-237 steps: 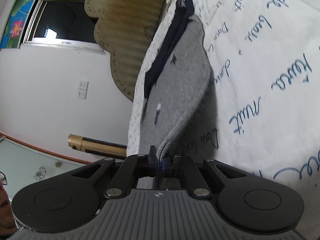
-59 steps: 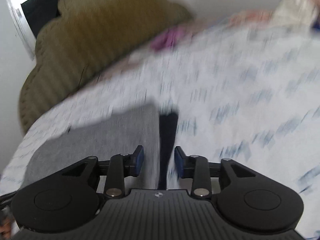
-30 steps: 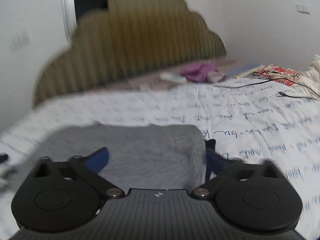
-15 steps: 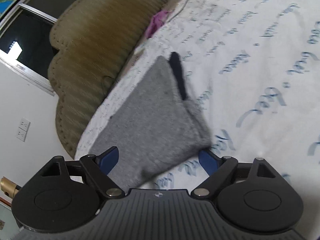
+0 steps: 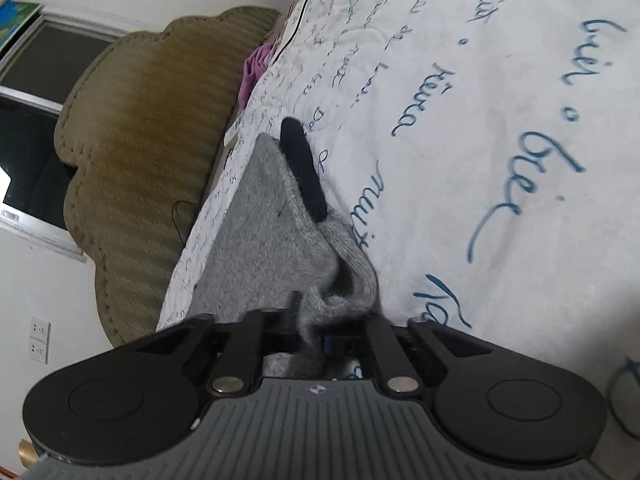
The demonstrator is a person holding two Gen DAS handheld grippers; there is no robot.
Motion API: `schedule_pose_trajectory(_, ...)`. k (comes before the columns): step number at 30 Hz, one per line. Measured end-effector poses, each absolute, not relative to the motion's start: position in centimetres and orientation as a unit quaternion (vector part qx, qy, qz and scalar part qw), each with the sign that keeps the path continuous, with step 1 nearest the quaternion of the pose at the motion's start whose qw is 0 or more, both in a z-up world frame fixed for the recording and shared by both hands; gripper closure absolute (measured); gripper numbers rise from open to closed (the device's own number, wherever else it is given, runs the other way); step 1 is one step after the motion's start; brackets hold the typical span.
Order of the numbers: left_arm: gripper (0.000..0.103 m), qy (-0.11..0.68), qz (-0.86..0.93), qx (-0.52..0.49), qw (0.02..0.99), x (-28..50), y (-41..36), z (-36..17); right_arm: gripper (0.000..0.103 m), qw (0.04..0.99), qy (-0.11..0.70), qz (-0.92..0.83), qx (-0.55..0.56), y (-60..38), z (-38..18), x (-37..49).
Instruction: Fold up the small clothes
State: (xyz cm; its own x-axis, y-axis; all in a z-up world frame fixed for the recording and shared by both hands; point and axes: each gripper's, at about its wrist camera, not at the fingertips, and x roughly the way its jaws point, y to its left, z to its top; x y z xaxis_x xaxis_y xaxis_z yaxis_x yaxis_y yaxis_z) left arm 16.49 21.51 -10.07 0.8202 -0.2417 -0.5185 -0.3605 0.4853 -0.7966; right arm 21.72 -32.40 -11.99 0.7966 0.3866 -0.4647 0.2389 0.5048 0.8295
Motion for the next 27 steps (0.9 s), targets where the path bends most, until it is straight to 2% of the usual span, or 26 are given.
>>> schedule_pose_trajectory(11,0.099,0.273,-0.010,-0.464,0.843,14.0,21.8,-5.1,0.093,0.825,0.277,0.095,0.484,-33.3,-7.2,20.1)
schedule_pose_trajectory(18,0.099,0.296,-0.009,-0.464,0.835,13.2,22.7,-6.8,0.093,0.817,0.294,0.095,0.487,-33.9,-8.5,19.5)
schedule_pose_trajectory(19,0.099,0.300,-0.005,-0.469,0.830,13.1,22.9,-7.4,0.086,0.814,0.300,0.083,0.490,-34.0,-8.9,19.3)
schedule_pose_trajectory(20,0.098,0.304,-0.003,-0.483,0.821,13.0,23.1,-8.1,0.084,0.813,0.307,0.062,0.490,-34.2,-9.2,19.0)
schedule_pose_trajectory(21,0.097,0.308,-0.008,-0.500,0.809,13.1,23.3,-9.0,0.072,0.811,0.311,0.054,0.493,-34.4,-9.6,18.8)
schedule_pose_trajectory(22,0.096,0.310,-0.010,-0.517,0.798,13.1,23.5,-9.8,0.056,0.805,0.310,0.057,0.503,-34.7,-10.1,18.7)
schedule_pose_trajectory(23,0.096,0.309,-0.005,-0.528,0.791,13.1,23.7,-10.4,0.053,0.796,0.301,0.067,0.521,-34.9,-10.8,18.5)
schedule_pose_trajectory(26,0.095,0.303,0.003,-0.538,0.787,13.7,23.8,-11.2,0.055,0.781,0.289,0.081,0.547,-35.4,-11.6,18.6)
schedule_pose_trajectory(27,0.091,0.302,0.005,-0.539,0.786,14.0,23.7,-11.2,0.055,0.779,0.286,0.083,0.552,-35.3,-11.7,18.9)
